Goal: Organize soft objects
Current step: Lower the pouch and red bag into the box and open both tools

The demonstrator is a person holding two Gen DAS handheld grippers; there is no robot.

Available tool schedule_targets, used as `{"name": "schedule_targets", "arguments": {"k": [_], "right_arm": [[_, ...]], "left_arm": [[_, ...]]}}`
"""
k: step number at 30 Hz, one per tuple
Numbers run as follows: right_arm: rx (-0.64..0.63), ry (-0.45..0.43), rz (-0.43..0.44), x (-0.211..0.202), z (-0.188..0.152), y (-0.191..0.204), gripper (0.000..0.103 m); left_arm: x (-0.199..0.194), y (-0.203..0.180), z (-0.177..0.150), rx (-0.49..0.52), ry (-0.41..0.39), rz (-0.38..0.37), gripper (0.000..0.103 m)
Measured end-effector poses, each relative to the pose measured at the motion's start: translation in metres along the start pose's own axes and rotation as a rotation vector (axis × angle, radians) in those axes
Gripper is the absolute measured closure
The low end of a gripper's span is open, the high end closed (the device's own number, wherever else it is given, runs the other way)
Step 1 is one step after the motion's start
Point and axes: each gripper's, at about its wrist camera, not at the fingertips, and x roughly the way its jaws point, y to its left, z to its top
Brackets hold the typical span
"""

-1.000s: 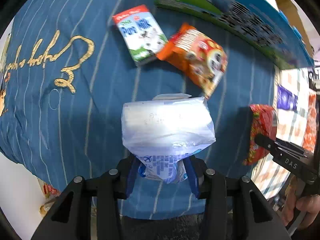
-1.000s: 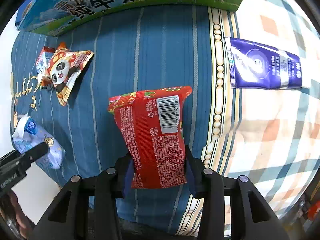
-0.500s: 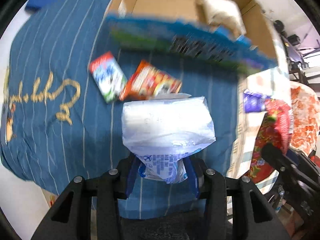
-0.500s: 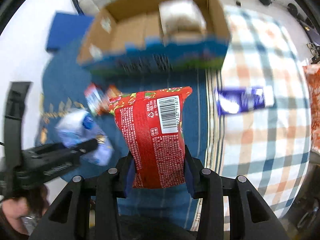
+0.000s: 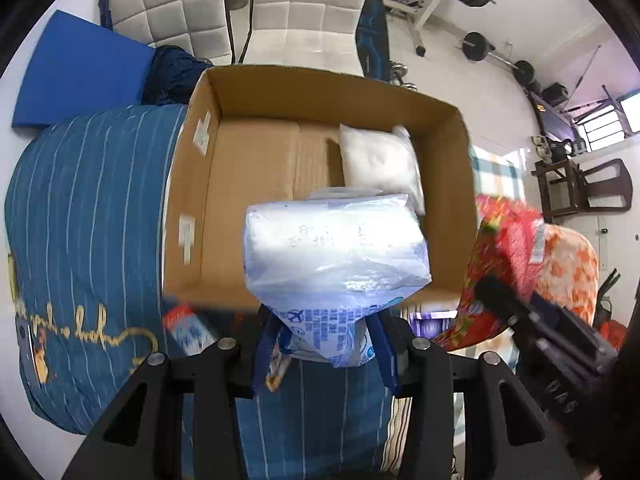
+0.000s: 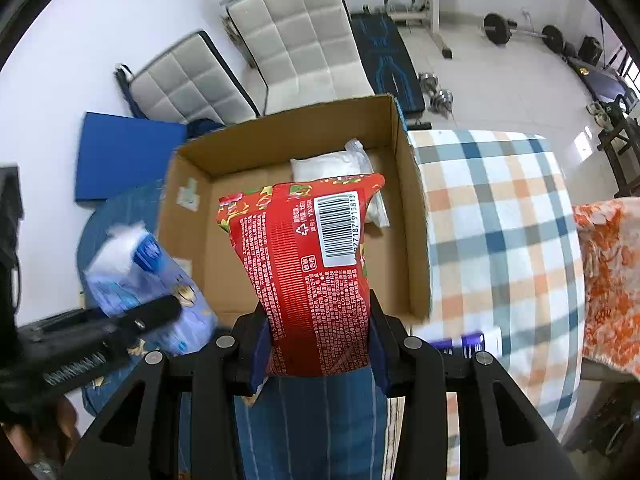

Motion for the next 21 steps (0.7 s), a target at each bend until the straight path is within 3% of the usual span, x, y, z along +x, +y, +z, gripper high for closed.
{"name": "schedule_targets", "arguments": {"k": [6, 11, 15, 21], "right_arm": [[0.032, 0.154, -0.061, 0.091, 0.035, -0.011, 0.059], [0.016, 0.252, -0.13, 0.149, 0.038, -0.016, 0.059], [0.005, 0.289, -0.178, 0.177, 0.04, -0.019, 0.059], [-0.009, 0.301, -0.196, 0.194, 0.044, -0.013, 0.057]], "left_arm": [[0.057, 0.008, 0.068, 0.01, 0.096, 0.071, 0.062], [0.121, 0.014, 0.107, 0.001, 0.223, 0.065, 0.062], [0.169, 0.02, 0.127, 0.011, 0.301, 0.075, 0.062], [0.199, 0.028, 0.145, 0.013, 0.315, 0.1, 0.062]]}}
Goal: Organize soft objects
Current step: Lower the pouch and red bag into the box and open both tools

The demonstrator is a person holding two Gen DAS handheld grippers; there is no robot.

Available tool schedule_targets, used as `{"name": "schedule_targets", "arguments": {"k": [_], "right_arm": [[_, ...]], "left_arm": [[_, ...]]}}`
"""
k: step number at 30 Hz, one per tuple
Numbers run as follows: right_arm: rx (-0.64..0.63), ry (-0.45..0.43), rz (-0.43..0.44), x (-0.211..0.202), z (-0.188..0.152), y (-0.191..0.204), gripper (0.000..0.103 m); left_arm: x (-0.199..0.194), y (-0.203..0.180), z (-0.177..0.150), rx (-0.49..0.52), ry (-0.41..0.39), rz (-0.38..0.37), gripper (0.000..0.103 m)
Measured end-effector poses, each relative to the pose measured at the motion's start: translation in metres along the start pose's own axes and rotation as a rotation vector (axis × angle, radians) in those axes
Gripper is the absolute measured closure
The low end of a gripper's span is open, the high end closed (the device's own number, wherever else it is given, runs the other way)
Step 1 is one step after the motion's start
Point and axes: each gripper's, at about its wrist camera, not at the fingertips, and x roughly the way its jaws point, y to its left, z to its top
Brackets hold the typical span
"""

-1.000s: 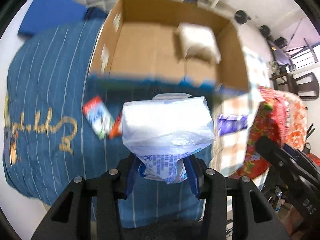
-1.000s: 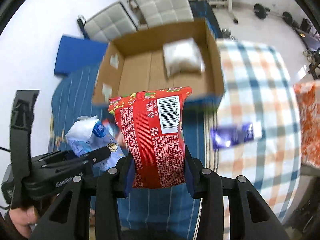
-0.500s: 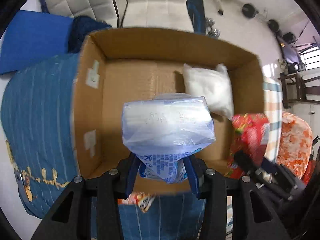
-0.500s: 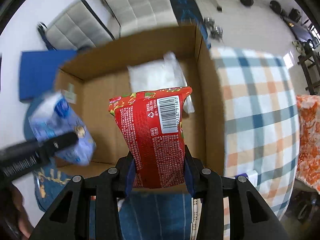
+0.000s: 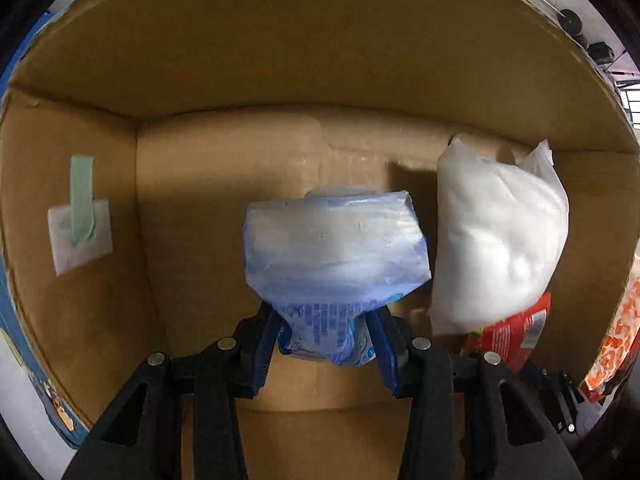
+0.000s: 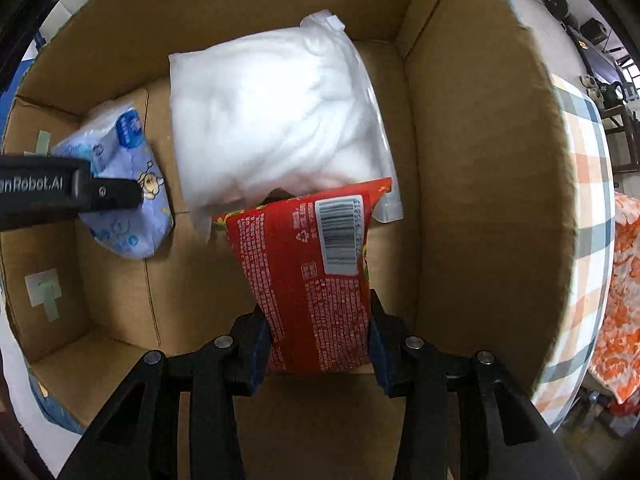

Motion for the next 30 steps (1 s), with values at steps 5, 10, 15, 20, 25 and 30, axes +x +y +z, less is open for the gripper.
{"name": "schedule_targets", "arguments": {"k": [5, 10, 15, 20, 25, 30], "right_arm": [[-0.001, 0.017, -0.002, 0.009, 0.003, 0.006, 0.056], [-0.017, 0.029, 0.002, 0.01, 0.006, 0.012, 0.045], [-0.028, -0.008, 0.018, -0.003, 0.014, 0.022, 0.025], [-0.049, -0.044, 0.023, -0.02, 0.015, 0.04, 0.004], [-0.048, -0.069, 0.035, -0.033, 0.011, 0.048, 0.0], [-0.049, -0.116, 0.036, -0.053, -0.007, 0.05, 0.0]], "left_arm": [[0.005, -0.005, 0.008, 0.024, -0.002, 0.008, 0.06], [0.007, -0.002, 0.016, 0.012, 0.007, 0.006, 0.045], [-0.001, 0.005, 0.015, -0.018, -0.014, 0.018, 0.029], [-0.014, 0.011, 0.005, -0.01, -0.057, 0.081, 0.013], [-0.036, 0.02, -0.015, -0.03, -0.128, 0.065, 0.006], [-0.056, 0.032, -0.04, -0.066, -0.204, 0.021, 0.005]]}}
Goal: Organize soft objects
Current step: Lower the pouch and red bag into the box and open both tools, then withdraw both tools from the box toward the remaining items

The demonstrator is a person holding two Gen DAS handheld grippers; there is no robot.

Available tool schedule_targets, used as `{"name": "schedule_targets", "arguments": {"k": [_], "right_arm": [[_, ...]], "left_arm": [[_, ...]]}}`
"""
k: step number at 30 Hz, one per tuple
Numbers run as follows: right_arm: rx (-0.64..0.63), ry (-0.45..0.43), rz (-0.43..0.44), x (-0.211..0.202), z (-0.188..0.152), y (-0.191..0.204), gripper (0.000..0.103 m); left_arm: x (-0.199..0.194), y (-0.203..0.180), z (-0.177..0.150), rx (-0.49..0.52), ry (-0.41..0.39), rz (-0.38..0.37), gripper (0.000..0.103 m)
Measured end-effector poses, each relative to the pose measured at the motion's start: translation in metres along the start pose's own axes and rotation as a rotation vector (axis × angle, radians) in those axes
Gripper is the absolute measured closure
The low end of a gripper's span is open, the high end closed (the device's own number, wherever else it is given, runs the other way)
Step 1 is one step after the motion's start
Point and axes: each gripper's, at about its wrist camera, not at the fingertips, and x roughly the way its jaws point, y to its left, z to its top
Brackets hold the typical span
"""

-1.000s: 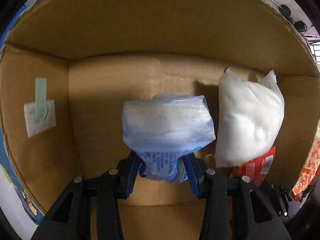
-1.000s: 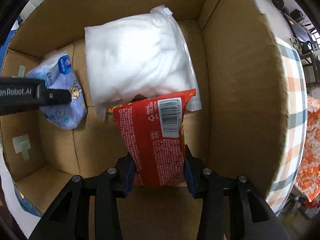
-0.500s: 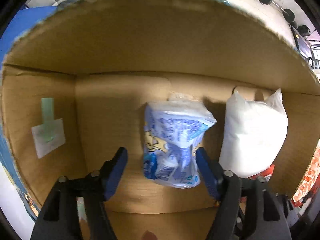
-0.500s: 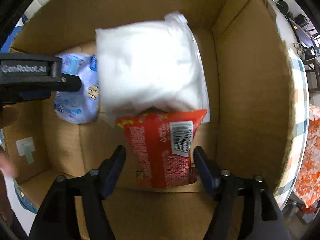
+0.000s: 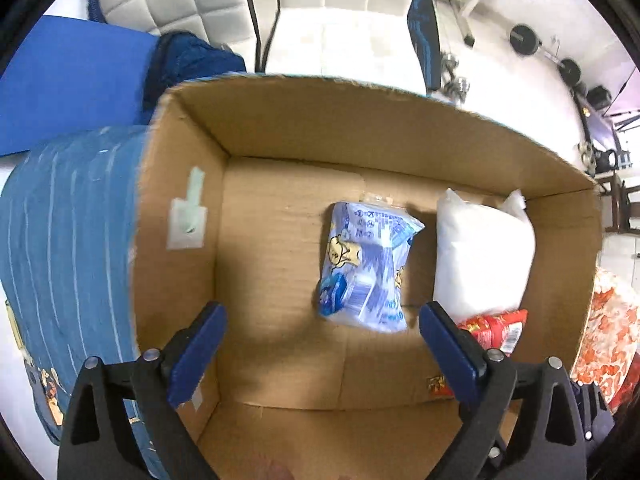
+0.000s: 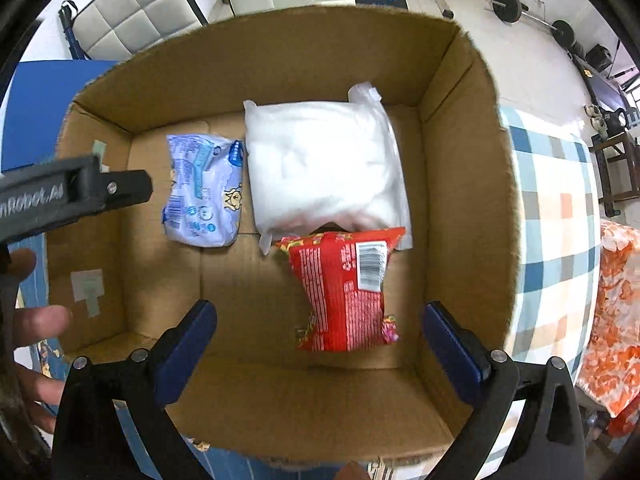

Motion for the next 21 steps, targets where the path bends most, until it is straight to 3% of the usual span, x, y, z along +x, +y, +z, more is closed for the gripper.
{"name": "schedule_targets", "arguments": {"k": [8, 21], "right_arm": [[-0.008, -0.089, 0.026, -0.047, -0.037, -0.017, 0.0], [-0.011, -0.235, 0.061, -0.145, -0.113, -0.057, 0.0]], "left_arm": [[-0.056, 0.007, -0.055, -0.035, -0.222, -0.001, 0.005], [-0.138, 0.002, -0.15, -0.008, -0.347, -0.015, 0.004]]}}
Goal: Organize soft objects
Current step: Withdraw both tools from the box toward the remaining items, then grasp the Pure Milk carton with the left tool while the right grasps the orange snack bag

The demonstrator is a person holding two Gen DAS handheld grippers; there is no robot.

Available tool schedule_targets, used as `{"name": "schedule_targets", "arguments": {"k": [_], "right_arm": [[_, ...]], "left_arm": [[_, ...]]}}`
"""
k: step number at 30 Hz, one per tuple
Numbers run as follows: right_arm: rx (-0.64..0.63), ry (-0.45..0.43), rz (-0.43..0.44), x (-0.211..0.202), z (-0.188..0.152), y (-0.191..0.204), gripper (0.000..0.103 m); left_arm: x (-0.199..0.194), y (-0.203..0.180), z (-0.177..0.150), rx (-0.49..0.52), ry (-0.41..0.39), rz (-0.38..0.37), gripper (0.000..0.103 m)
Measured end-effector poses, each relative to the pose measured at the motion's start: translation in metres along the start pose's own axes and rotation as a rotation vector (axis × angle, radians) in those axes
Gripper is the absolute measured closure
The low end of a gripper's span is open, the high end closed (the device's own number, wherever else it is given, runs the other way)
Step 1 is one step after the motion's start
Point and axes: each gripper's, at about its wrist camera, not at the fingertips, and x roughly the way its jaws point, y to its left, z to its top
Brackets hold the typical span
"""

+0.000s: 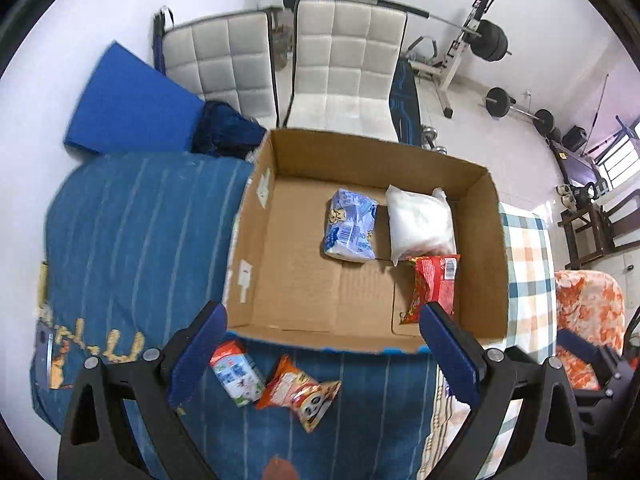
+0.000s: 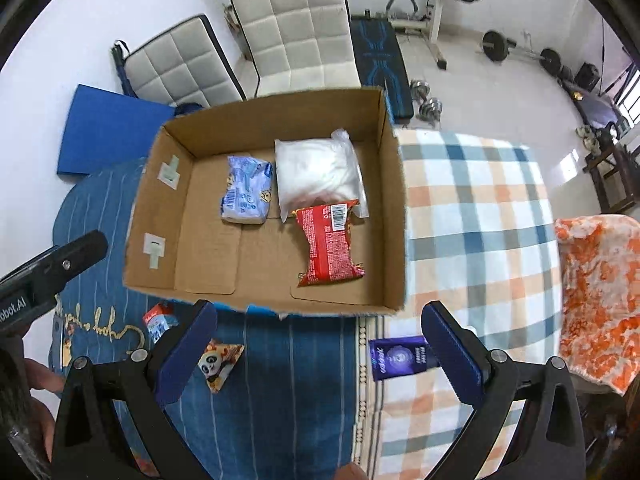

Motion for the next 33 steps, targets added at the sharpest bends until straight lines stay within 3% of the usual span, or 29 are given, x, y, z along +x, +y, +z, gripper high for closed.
{"name": "schedule_targets", "arguments": {"k": [5, 10, 14, 17, 20, 23, 28, 33], "right_arm": [[-0.01, -0.055, 0.0, -0.043, -0.019, 0.006, 0.0], [0.0, -0.101, -0.029, -0.067, -0.033, 0.015, 0.0], [0.028, -0.047, -0.027, -0.053, -0.043, 0.021, 0.0], [0.005, 0.015, 0.014, -0.026, -0.055, 0.035, 0.0], [-0.082, 0.116, 0.063, 0.021, -0.07, 0.059, 0.0], [-0.2, 0.203, 0.047, 0.073, -0.084, 0.09, 0.0], [-0.42, 0.263, -0.003, 0.139, -0.093, 0.141, 0.0], [-0.582, 0.357, -0.013, 0.194, -0.099, 0.178, 0.0]], "left_arm": [[-0.042, -0.002, -0.02, 0.032, -0.079, 0.03, 0.004], [-0.073, 0.002, -0.035, 0.066, -0.128, 0.01, 0.004], [-0.082, 0.018, -0.046, 0.078, -0.134, 0.015, 0.004], [-0.074, 0.042, -0.057, 0.069, -0.127, 0.08, 0.004], [-0.053, 0.068, -0.07, 0.037, -0.07, 0.107, 0.004], [-0.018, 0.101, -0.09, -0.013, 0.024, 0.129, 0.004], [0.037, 0.142, -0.126, -0.062, 0.17, 0.17, 0.004], [0.082, 0.166, -0.151, -0.111, 0.295, 0.142, 0.005]]}}
